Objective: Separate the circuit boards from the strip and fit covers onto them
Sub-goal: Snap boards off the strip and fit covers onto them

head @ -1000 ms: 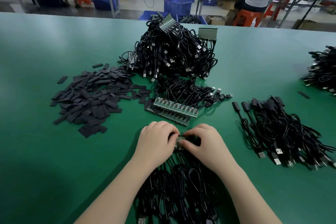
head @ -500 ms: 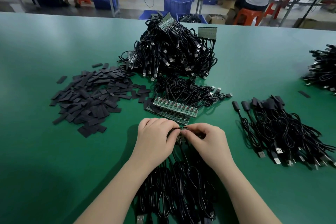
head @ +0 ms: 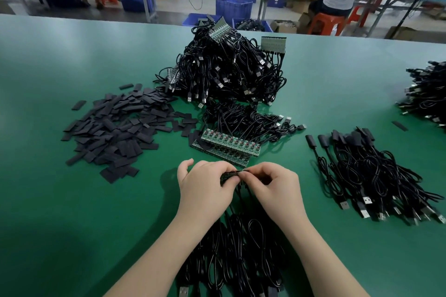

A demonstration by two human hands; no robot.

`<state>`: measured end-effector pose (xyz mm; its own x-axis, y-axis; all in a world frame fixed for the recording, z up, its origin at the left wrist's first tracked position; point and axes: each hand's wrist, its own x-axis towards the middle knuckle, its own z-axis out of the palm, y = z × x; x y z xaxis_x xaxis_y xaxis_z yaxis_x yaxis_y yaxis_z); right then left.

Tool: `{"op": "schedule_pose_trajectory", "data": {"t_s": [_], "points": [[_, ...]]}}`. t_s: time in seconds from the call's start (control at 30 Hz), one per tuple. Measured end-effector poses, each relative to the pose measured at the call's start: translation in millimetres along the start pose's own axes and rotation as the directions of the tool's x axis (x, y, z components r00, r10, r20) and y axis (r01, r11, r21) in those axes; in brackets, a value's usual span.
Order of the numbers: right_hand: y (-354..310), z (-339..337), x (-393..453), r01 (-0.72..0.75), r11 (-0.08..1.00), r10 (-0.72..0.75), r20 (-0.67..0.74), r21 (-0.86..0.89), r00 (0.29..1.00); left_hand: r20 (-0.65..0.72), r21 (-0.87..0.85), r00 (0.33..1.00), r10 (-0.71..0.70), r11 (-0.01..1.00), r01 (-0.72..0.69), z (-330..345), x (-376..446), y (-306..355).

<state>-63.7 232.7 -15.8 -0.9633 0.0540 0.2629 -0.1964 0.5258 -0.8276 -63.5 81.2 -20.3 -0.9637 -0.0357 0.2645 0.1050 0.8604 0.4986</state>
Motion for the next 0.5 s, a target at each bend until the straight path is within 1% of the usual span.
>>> {"op": "schedule_pose_trajectory", "data": {"t_s": [0.13, 0.23, 0.33, 0.4, 0.47, 0.5], "points": [[2, 2, -1, 0.035, 0.999, -0.036, -0.033, -0.038, 0.999, -0.021, -0.011, 1.0, -0.013, 1.0, 0.013, 1, -1, 4], [0, 8, -2, 0.065, 0.991, -0.073, -0.07, -0.12, 0.995, -0.052, 0.003, 0.999, -0.011, 1.0, 0.012, 1, -1, 7], [-3, 0, -1, 0.008, 0.99, -0.02, -0.086, -0.141, 0.996, -0.061, 0.04, 0.998, 0.011, 0.999, -0.008, 4, 0, 5], [-7, -17, 3, -0.023, 0.989, -0.009, -0.212, -0.148, 0.977, -0.036, 0.071, 0.998, 0.047, 0.996, -0.045, 5, 1, 1], [-14, -40, 7, -0.025, 0.999, 0.008, -0.368, -0.043, 0.93, 0.01, 0.072, 0.996, 0.093, 0.993, -0.093, 8, 4, -2], [-21, -50, 7, 0.013, 0.999, 0.003, -0.424, 0.035, 0.906, 0.049, 0.066, 0.992, 0.117, 0.991, -0.12, 9, 5, -3]]}}
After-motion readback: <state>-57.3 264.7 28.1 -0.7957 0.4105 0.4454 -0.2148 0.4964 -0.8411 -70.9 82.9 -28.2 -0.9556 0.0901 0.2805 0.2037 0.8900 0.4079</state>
